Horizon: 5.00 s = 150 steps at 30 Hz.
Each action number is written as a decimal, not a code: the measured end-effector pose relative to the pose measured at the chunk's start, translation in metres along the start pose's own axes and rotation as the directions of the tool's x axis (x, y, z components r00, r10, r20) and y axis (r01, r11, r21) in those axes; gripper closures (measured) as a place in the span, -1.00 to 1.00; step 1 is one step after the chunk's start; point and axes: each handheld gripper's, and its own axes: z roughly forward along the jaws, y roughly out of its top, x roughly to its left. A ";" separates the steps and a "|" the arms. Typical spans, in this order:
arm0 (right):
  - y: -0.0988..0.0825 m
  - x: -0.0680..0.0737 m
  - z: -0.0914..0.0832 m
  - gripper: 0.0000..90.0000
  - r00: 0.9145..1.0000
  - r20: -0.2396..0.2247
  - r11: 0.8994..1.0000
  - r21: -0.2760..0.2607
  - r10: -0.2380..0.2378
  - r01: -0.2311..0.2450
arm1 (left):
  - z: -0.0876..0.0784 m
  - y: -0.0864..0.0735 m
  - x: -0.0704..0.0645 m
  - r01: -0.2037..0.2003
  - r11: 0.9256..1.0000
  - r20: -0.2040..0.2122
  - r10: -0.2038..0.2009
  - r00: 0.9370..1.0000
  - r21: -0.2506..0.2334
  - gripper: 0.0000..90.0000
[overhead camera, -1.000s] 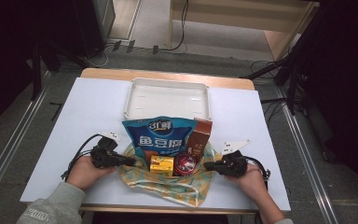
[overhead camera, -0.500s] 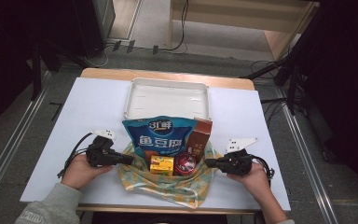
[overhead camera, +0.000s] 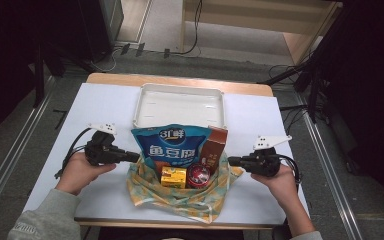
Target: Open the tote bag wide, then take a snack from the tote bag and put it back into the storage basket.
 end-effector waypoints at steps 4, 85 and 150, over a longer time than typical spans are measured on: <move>0.008 -0.009 0.001 1.00 1.000 0.008 1.000 -0.003 0.007 -0.007 | -0.002 0.011 0.004 -0.003 1.000 0.002 0.003 1.000 -0.006 1.00; 0.000 -0.046 0.080 0.91 0.999 -0.035 0.999 0.052 0.013 -0.011 | 0.085 0.014 0.046 0.037 0.998 0.029 -0.038 0.999 0.059 0.80; -0.004 -0.033 0.017 0.17 0.984 0.116 0.991 -0.017 0.137 -0.136 | -0.021 0.030 -0.007 -0.077 0.997 -0.064 0.075 0.995 -0.031 0.05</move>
